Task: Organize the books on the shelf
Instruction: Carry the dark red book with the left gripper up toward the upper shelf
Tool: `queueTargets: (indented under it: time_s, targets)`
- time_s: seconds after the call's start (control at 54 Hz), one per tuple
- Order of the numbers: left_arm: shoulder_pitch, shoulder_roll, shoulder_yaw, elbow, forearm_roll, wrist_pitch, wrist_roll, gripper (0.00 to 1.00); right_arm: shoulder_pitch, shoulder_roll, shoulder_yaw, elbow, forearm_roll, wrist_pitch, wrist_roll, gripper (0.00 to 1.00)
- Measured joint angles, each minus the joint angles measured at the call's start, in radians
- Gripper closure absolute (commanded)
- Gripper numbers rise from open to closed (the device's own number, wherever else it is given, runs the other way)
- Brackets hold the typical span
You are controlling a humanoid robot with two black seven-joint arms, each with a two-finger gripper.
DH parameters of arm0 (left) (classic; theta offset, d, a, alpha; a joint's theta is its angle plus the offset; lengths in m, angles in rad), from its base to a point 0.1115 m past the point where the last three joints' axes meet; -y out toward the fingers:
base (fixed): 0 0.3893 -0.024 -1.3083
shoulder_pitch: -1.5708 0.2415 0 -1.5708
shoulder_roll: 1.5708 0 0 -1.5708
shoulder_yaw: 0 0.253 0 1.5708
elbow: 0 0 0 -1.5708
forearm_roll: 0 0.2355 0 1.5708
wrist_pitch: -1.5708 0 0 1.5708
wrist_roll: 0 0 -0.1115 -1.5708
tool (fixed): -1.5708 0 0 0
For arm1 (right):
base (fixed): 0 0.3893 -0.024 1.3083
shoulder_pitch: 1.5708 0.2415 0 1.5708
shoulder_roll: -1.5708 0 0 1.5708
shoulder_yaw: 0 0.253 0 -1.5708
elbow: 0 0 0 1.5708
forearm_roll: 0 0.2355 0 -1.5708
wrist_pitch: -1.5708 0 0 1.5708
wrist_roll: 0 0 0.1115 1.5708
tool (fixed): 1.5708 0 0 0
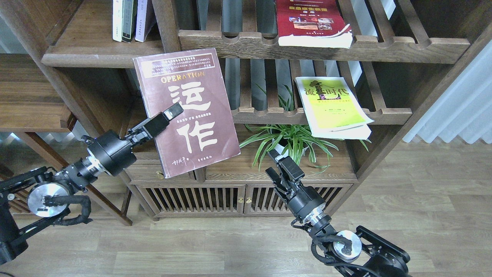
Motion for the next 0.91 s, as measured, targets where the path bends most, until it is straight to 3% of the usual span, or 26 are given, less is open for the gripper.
queueTargets:
  time_s: [0.408, 0.908]
  targets:
    - [0.001, 0.233, -0.077, 0.000, 0.000, 0.000, -0.005, 1.00, -0.001, 0.022, 0.001, -0.018, -0.021, 0.000, 0.000, 0.09]
    - [-0.005, 0.316, -0.298, 0.002, -0.008, 0.000, -0.011, 1.00, 0.001, 0.062, -0.002, -0.054, -0.024, 0.000, -0.002, 0.07]
